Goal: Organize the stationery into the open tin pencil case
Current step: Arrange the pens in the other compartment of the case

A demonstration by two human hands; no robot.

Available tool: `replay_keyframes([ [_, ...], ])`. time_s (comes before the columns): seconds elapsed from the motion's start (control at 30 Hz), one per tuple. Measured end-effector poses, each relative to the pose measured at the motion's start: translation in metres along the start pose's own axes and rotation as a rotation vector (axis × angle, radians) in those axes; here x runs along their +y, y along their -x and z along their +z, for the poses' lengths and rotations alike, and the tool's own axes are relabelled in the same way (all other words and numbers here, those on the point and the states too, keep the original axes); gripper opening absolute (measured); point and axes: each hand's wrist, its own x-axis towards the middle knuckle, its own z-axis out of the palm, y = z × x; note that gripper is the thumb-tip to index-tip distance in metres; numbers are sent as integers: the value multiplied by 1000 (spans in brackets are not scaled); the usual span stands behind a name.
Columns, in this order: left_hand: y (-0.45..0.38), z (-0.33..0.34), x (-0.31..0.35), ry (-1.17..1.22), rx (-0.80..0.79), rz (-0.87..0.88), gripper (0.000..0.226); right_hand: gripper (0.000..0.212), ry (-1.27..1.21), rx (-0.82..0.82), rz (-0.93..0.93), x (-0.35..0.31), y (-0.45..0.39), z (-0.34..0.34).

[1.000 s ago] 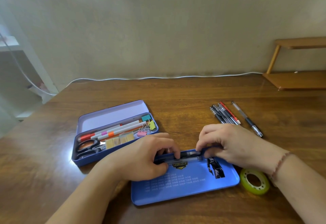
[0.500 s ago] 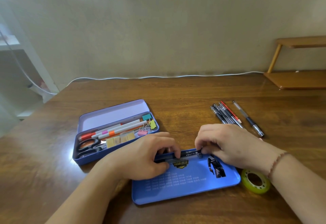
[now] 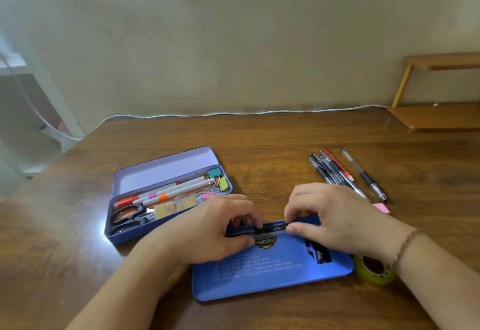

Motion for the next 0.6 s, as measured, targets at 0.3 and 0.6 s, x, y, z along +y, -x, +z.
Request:
replay_keyframes([
  [0.3,2,-1,-4,-25,59,22,17,17,-27,318,286,20,6,-22],
  [0.6,-2,5,0,10,41,40,19,29,211,136,749,26,2,-22],
])
